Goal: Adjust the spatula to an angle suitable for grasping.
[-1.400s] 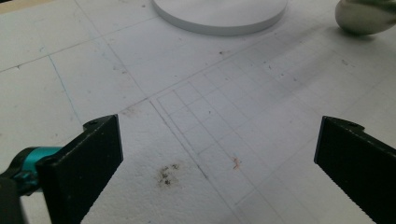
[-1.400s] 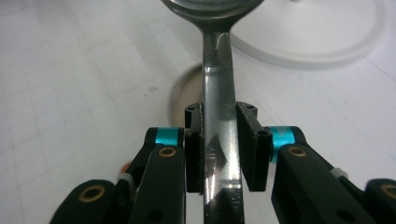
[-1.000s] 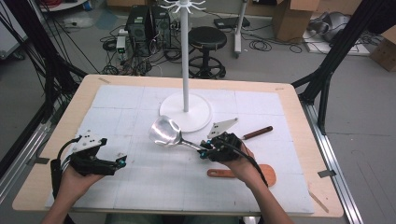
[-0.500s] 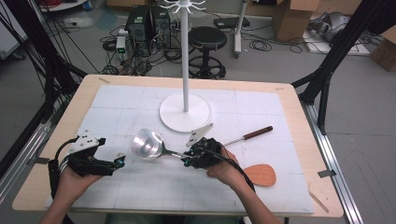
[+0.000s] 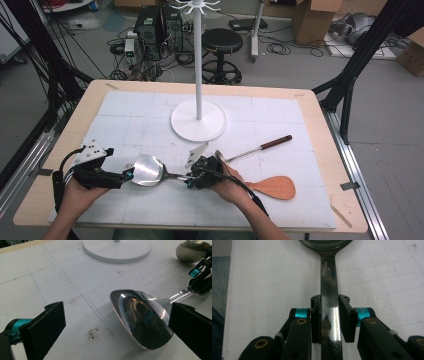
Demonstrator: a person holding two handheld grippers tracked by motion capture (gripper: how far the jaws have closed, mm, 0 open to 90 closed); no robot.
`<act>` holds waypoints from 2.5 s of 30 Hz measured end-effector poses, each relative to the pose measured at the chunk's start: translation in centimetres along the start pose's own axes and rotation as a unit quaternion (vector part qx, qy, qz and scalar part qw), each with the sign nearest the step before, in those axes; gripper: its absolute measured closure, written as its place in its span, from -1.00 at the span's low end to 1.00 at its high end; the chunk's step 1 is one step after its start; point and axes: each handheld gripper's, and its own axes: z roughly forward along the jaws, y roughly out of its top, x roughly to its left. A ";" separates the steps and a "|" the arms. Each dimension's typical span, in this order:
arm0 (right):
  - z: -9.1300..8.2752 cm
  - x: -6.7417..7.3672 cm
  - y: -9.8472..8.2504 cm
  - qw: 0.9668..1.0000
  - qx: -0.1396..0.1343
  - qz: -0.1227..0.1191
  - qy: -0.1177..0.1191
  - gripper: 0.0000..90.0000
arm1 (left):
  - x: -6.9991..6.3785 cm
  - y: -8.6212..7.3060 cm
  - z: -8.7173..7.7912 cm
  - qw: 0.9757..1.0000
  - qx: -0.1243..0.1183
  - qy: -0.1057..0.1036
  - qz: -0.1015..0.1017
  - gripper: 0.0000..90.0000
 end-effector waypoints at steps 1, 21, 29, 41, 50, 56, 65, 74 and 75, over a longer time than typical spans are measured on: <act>0.0 0.0 0.0 1.000 0.000 0.000 0.000 0.65 | 0.0 0.0 0.0 1.000 0.000 0.000 0.000 -0.96; 0.0 0.2 -0.8 1.000 -0.022 0.011 0.004 0.35 | -0.5 0.0 0.5 1.000 0.011 -0.011 0.012 -0.96; -2.3 0.6 -2.8 0.998 -0.054 0.035 0.008 0.13 | -0.7 0.1 0.7 1.000 0.013 -0.015 0.017 -0.96; -4.7 1.3 -6.9 0.998 -0.050 0.044 -0.012 0.18 | -1.1 0.3 1.0 0.999 0.016 -0.029 0.025 -0.96; -4.7 1.0 -8.6 0.998 -0.038 0.046 -0.017 0.34 | -1.7 1.2 1.8 0.997 0.020 -0.064 0.044 -0.96; -4.1 0.6 -8.2 0.999 -0.034 0.034 -0.006 0.48 | -2.1 1.8 2.3 0.994 0.023 -0.096 0.047 -0.96; -4.0 0.5 -7.5 1.000 -0.020 0.020 -0.002 0.51 | -2.7 2.1 3.0 0.989 0.035 -0.127 0.063 -0.90; -5.1 0.5 -6.7 0.999 -0.035 0.019 -0.004 0.51 | -4.0 2.7 4.5 0.981 0.051 -0.164 0.092 -0.72; -5.2 0.5 -6.5 0.999 -0.039 0.016 -0.004 0.51 | -4.0 2.7 4.5 0.981 0.051 -0.164 0.092 -0.70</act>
